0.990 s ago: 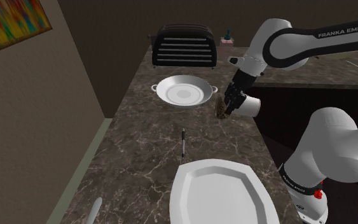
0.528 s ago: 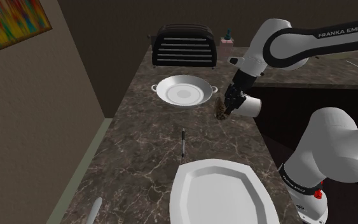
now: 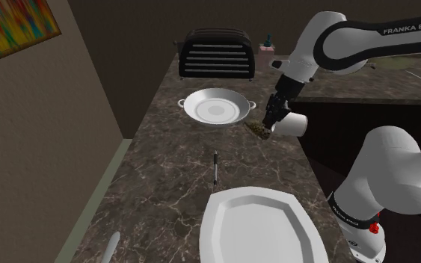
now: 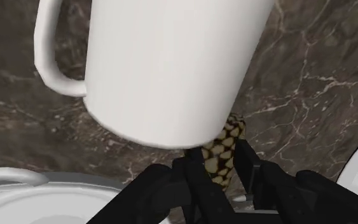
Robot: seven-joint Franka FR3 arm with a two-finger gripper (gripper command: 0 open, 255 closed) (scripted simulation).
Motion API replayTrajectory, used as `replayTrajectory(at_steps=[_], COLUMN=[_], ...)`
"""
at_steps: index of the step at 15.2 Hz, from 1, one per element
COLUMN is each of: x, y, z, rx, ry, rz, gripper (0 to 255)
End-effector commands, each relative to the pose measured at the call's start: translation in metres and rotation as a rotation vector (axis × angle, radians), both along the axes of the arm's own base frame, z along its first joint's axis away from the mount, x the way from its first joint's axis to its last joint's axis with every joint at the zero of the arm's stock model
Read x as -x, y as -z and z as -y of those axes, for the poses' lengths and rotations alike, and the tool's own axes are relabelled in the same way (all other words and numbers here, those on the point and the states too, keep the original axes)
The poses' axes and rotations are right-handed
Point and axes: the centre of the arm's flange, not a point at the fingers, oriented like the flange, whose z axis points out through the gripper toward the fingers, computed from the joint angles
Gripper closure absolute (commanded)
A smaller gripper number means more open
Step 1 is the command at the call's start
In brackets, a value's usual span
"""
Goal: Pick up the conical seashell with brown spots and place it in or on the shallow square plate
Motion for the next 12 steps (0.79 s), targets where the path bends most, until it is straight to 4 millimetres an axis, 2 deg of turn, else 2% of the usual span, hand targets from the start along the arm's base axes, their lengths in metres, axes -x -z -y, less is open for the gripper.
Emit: replayTrajectory(at_steps=[1,3,4,5,8,9,12], x=[0.001,0.001,0.0,0.0,-0.015,-0.02,-0.022], y=[-0.01,-0.02,-0.014,-0.014,-0.016,-0.014,0.002], z=[-0.001,-0.001,-0.001,-0.001,-0.078,-0.093,-0.093], rx=[0.001,0.001,0.001,0.001,0.28,0.335,0.335], ry=[-0.001,-0.001,-0.001,-0.001,0.115,0.139,0.139], rz=[-0.004,-0.004,-0.003,-0.003,-0.008,-0.009,-0.009], gripper=[255,255,255,0,0,0,0])
